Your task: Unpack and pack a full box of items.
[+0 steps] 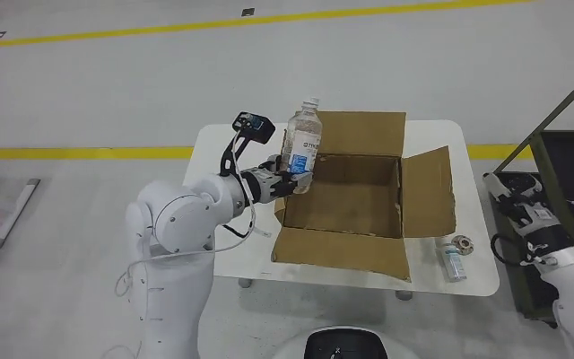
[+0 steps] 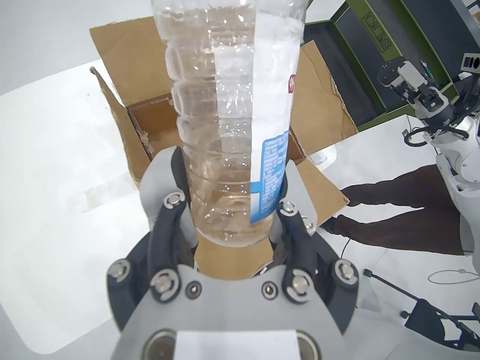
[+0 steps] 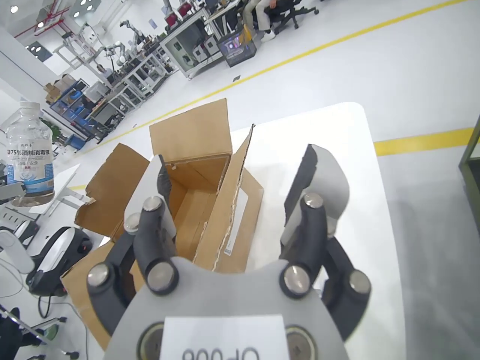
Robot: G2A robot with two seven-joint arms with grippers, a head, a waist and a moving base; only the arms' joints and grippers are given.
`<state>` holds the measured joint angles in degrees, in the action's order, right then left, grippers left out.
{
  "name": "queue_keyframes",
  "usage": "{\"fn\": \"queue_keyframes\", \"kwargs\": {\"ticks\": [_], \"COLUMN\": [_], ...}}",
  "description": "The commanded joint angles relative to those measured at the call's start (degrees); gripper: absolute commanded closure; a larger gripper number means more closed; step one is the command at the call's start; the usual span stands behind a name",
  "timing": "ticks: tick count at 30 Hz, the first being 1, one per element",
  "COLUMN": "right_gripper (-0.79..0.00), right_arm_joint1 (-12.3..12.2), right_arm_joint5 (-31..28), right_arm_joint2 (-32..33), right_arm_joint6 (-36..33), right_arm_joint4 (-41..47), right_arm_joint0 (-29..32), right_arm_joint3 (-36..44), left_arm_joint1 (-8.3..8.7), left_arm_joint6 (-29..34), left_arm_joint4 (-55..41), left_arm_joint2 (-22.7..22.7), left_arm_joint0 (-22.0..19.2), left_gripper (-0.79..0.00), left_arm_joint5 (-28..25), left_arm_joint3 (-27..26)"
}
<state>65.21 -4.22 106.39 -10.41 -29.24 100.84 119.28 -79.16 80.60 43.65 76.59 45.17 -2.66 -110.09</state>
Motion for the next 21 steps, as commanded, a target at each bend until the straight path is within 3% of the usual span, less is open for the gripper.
{"fn": "queue_keyframes", "kwargs": {"ticks": [1,5,9,15,21], "right_gripper": [0.0,0.0,0.0,0.0,0.0], "right_arm_joint1": [0.1,0.3,0.6,0.8,1.0], "right_arm_joint5": [0.9,3.0,5.6,6.1,6.2], "right_arm_joint2": [-0.5,-1.4,-2.3,-2.4,-1.6], "right_arm_joint6": [0.8,0.8,1.4,2.1,2.2], "right_arm_joint4": [-1.5,-3.3,-3.7,-4.6,-5.0], "right_arm_joint0": [0.6,0.7,0.2,0.5,1.3], "right_arm_joint3": [0.7,0.9,1.1,2.2,3.1], "left_arm_joint1": [0.0,-0.13,-0.81,-2.37,-3.48], "left_arm_joint6": [0.0,-1.5,-2.4,-3.6,-5.6], "left_arm_joint4": [0.0,-2.1,-6.8,-11.2,-13.9], "left_arm_joint2": [0.0,-2.0,-7.3,-15.9,-20.8], "left_arm_joint0": [0.0,0.1,-5.2,-11.6,-12.9], "left_gripper": [0.0,0.0,0.0,0.0,0.0], "left_arm_joint5": [0.0,0.4,0.8,6.0,9.7], "left_arm_joint3": [0.0,0.7,4.5,17.4,29.8]}}
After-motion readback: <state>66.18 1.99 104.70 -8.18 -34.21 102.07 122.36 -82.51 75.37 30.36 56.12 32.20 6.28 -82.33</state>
